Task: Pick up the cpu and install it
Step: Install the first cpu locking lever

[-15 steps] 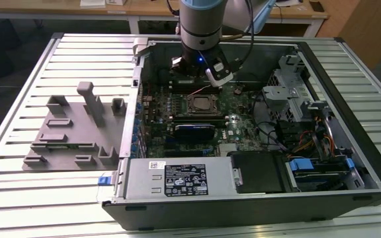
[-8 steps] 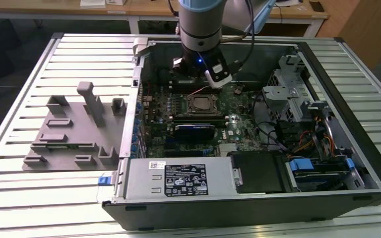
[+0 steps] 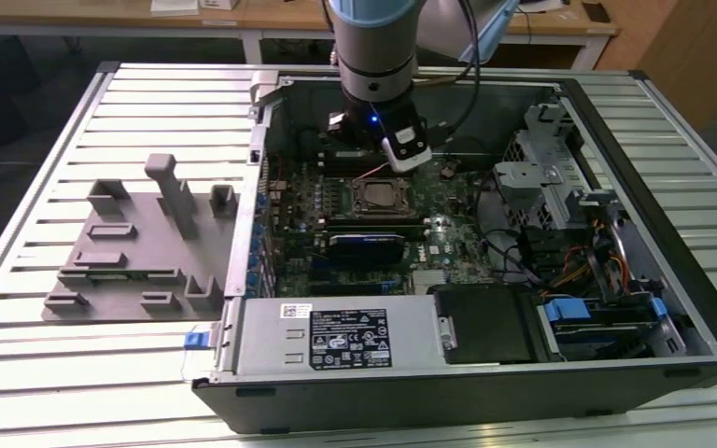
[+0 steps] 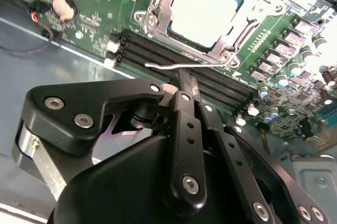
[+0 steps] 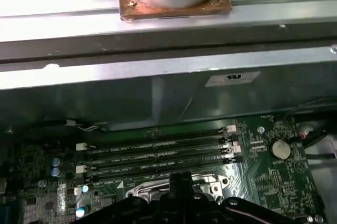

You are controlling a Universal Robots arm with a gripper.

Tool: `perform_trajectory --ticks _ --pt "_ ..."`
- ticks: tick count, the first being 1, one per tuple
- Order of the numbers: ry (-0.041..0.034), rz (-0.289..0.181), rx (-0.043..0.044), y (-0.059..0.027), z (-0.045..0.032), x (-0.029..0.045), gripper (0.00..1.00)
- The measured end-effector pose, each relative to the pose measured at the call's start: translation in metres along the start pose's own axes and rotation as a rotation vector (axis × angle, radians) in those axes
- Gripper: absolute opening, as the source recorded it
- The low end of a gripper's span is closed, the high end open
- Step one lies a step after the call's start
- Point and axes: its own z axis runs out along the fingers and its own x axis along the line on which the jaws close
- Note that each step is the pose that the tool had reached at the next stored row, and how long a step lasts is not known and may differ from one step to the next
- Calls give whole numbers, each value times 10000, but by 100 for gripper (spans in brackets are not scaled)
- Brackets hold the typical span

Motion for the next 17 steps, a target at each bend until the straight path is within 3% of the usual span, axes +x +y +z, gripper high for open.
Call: perform_trajectory --ticks 6,17 --pt "-138 301 193 -1 20 -24 11" --pt "-303 712 321 -3 59 -33 11"
